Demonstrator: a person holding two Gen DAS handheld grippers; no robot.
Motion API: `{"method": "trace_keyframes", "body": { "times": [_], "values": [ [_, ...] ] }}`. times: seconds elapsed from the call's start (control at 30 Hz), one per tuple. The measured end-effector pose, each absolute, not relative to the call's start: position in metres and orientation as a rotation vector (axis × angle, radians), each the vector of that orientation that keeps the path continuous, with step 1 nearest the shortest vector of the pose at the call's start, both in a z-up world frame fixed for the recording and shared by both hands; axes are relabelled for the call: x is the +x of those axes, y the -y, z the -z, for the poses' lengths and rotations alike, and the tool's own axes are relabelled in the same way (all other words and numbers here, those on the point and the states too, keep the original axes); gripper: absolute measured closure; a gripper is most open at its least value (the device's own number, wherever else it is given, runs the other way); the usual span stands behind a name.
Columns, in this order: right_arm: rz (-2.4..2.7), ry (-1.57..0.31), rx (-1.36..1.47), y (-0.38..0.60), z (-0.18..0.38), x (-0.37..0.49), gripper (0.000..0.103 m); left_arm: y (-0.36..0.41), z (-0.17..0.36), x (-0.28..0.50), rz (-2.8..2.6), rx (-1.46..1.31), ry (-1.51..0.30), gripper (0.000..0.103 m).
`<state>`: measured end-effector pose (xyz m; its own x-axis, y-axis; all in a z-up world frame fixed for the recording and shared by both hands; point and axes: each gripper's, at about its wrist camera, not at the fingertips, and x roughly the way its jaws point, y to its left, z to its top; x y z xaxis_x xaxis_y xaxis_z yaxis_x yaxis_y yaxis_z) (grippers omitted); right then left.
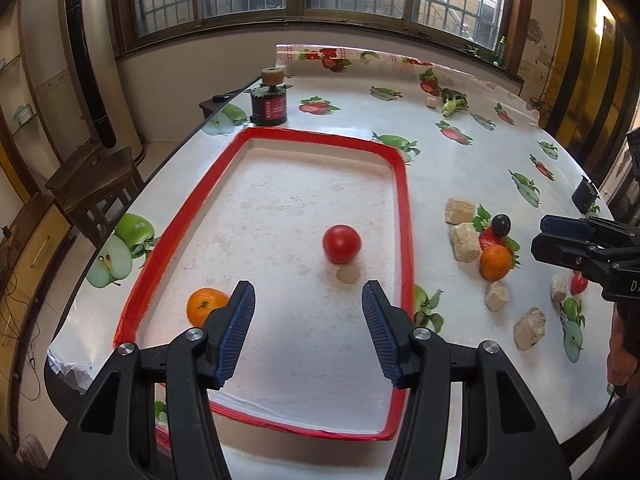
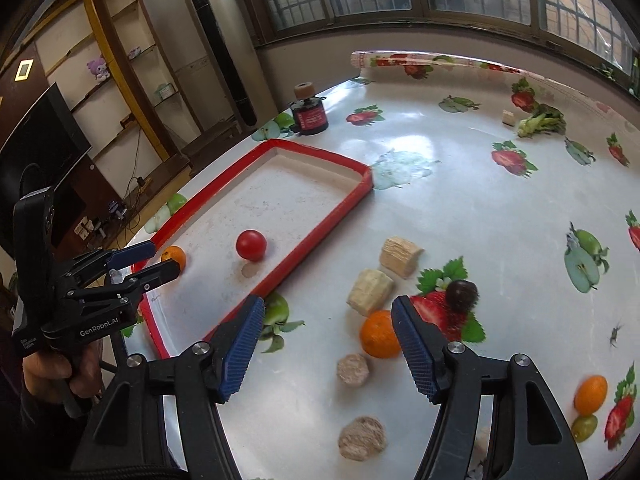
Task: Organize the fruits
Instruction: 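Move both tools back to the fruits beside the tray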
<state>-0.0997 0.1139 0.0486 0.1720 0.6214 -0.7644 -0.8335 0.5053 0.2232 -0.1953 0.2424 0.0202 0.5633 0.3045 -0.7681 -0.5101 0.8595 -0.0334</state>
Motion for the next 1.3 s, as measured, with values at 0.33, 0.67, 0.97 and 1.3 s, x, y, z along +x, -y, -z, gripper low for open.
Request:
{"method": "trace_keyframes", "body": {
  "times": [0.33,0.67,0.97,1.3],
  "values": [
    [-0.911,-0.934,-0.194,-0.042,-0.050,-0.075,0.033,-0.202,-0.020,-0.168,-0.367,-0.237,-0.855,0.049],
    [-0.805,-0.962,-0.144,0.013,-0.038,-0.061,0.033,-0.167,-0.014,-0.142,-0.260,-0.233,-0.884,0.049],
    [-0.738,-0.980,-0.108,0.047,-0.029,-0.053,0.033,-0.149,-0.010,-0.130,-0.220,-0.210,-0.904,0.049],
    [-0.679,-0.959,-0.098,0.070,-0.031,-0.045,0.033,-0.140,-0.003,-0.116,-0.190,-0.220,-0.927,0.049]
  ]
}}
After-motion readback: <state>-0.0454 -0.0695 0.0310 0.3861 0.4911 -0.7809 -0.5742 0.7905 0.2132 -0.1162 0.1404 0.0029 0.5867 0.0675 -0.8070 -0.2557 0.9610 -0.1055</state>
